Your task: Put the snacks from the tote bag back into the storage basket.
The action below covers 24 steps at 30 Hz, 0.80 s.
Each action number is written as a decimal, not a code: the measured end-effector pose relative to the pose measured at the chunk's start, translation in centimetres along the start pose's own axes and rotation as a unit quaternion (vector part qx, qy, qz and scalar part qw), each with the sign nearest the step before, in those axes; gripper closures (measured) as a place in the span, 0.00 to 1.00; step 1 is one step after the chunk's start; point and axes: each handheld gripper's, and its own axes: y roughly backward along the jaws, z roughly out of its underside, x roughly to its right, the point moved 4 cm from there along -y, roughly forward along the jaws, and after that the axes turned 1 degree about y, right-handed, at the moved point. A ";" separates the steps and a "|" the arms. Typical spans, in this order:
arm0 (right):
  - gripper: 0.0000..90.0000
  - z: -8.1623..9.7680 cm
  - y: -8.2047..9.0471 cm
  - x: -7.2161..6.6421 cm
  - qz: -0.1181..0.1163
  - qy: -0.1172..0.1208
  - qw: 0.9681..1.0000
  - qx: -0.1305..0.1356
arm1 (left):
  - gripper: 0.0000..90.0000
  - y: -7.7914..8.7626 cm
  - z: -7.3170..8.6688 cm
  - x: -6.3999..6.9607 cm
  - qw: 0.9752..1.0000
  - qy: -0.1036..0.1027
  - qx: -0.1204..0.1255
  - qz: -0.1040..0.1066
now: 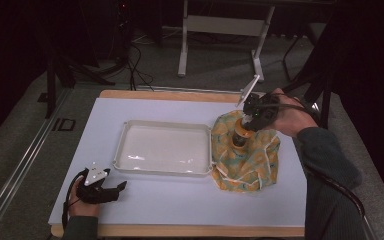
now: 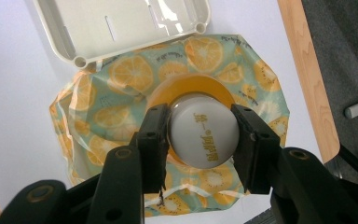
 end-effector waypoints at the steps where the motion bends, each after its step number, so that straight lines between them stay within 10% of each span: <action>1: 0.66 -0.1 0.0 0.0 0.001 0.001 1.000 0.001 | 0.26 0.0 0.0 0.0 1.000 0.000 0.000 -0.001; 24: 0.66 -2.0 0.6 -0.4 0.006 0.012 1.000 0.026 | 0.26 0.0 0.0 0.0 1.000 0.000 -0.001 0.001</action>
